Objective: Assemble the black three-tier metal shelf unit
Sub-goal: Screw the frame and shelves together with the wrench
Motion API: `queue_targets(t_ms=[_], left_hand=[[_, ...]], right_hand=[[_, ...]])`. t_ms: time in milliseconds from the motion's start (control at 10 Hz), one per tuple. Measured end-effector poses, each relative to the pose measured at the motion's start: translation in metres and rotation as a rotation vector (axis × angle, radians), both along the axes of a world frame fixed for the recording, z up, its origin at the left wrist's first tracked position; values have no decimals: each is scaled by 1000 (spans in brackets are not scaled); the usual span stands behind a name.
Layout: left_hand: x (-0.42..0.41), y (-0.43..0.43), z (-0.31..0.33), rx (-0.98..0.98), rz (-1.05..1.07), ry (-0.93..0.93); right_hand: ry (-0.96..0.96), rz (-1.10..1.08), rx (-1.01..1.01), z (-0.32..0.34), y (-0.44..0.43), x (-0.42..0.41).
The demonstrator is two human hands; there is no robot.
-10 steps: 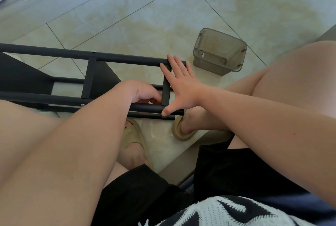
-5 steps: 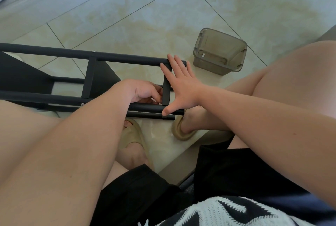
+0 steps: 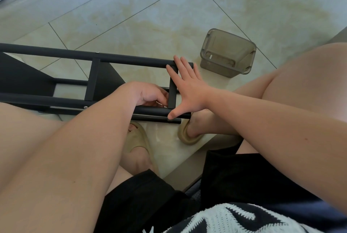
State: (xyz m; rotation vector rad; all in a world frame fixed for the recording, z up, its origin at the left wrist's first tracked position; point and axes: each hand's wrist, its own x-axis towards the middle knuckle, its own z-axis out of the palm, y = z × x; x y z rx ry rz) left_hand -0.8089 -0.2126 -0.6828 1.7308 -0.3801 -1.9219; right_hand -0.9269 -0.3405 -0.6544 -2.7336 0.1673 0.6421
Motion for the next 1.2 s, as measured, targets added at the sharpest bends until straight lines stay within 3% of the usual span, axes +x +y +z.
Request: queue_targets(t_ms=[100,500,800,1000,1200], left_hand=[[0,0,2,-1,28,16],[35,6,30,-56,160,-935],[105,31,53,105,-356,-1135],[157,9,52,191,-400,-1183],[206,-7,48,238,-300,-1164]], right_hand=[[-4,4,2,-1,-1,0],[43,95,-44,11,-38,58],[10,129,-69,24,-93,155],[-61,82,-43,24,-112,216],[-192,46,-13,8,-115,265]])
